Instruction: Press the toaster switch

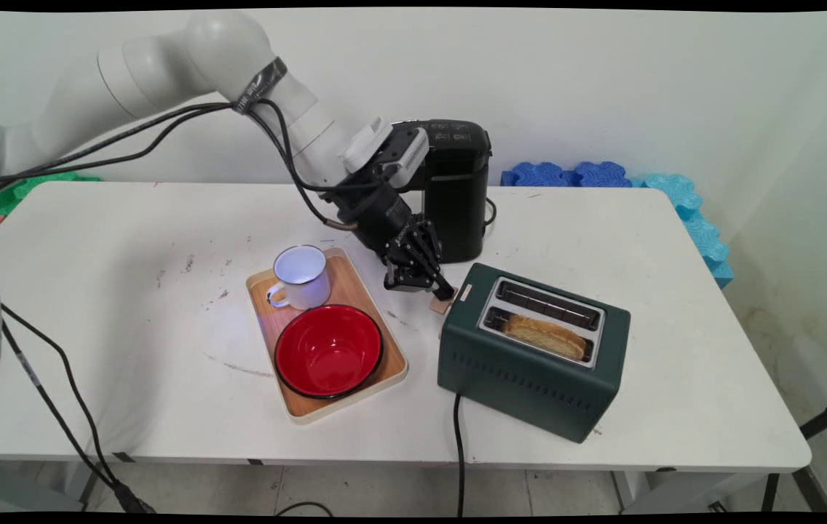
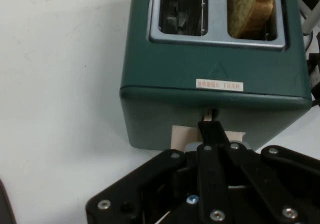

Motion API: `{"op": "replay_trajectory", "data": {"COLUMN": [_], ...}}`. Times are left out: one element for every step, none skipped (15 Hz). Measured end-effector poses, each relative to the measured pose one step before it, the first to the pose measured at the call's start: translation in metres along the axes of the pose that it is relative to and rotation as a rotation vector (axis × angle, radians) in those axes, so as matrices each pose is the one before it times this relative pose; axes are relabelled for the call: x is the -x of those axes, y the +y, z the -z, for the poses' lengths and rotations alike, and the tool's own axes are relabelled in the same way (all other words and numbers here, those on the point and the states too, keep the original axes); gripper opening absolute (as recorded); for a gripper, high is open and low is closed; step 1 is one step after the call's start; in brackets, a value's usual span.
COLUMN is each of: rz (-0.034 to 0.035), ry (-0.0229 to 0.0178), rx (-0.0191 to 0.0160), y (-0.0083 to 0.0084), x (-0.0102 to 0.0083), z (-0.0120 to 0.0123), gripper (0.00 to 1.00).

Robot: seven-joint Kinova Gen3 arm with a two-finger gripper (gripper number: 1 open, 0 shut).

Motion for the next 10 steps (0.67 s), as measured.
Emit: {"op": "replay_trajectory", "data": {"rz": [0.00291,0.00286,0.00371,0.00435,0.00432,0.00345,0.00340,0.00354,0.00298,0.00333], "ry": [-0.00041,-0.00016,-0.00015,0.00025,0.00001,-0.00003,-0.00060,-0.00061,-0.00071,-0.00088], "rx": [-0.00170,-0.00136,-0.00150,-0.00132,-0.00101,-0.00096,-0.00102,-0.00111,-0.00081,-0.00077], "y": [0.00029,0.00024,0.00037,0.00063,0.00067,0.00067,0.00075,0.00081,0.00082,0.00083], "x": [0.00093,0.00075,0.00081,0.00069,0.00075,0.00071,0.00068,0.00079,0.00073,0.00077], "z": [-0.00111,-0.00100,-0.00116,-0.00099,-0.00103,-0.00081,-0.00105,-0.00092,-0.00080,-0.00100], "gripper": [0.00,0.00,0.00,0.00,0.00,0.00,0.00,0.00,0.00,0.00]}}
